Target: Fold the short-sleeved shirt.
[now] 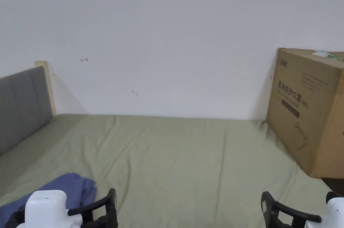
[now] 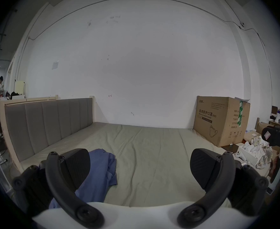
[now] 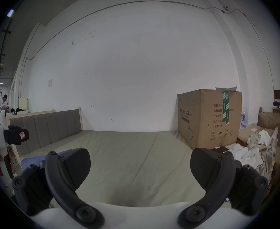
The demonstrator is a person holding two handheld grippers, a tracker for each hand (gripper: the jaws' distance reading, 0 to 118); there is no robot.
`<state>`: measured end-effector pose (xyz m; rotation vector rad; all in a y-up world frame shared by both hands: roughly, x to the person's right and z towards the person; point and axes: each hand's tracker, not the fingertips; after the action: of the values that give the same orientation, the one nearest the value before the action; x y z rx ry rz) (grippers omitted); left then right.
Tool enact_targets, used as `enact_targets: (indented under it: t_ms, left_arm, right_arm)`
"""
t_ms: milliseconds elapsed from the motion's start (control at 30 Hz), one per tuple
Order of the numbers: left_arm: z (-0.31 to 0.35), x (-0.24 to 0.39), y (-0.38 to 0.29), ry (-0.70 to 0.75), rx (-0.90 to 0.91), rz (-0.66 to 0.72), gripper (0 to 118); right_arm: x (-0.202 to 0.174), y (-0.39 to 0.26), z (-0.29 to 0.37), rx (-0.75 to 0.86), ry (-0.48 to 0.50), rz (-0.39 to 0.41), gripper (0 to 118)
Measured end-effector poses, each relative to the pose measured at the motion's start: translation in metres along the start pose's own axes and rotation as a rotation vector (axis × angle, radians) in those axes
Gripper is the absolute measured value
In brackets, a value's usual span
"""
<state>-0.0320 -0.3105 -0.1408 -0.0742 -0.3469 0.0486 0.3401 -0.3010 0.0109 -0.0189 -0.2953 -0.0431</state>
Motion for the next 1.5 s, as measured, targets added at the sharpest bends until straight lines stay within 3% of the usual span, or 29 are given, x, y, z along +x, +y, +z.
enact_targets:
  t_ms: [1500]
  left_arm:
    - [0.005,0.017,0.013,-0.034,0.007,-0.039,115]
  right_arm:
    - [0.006,0.003,0.010,0.002,-0.013,-0.001,118]
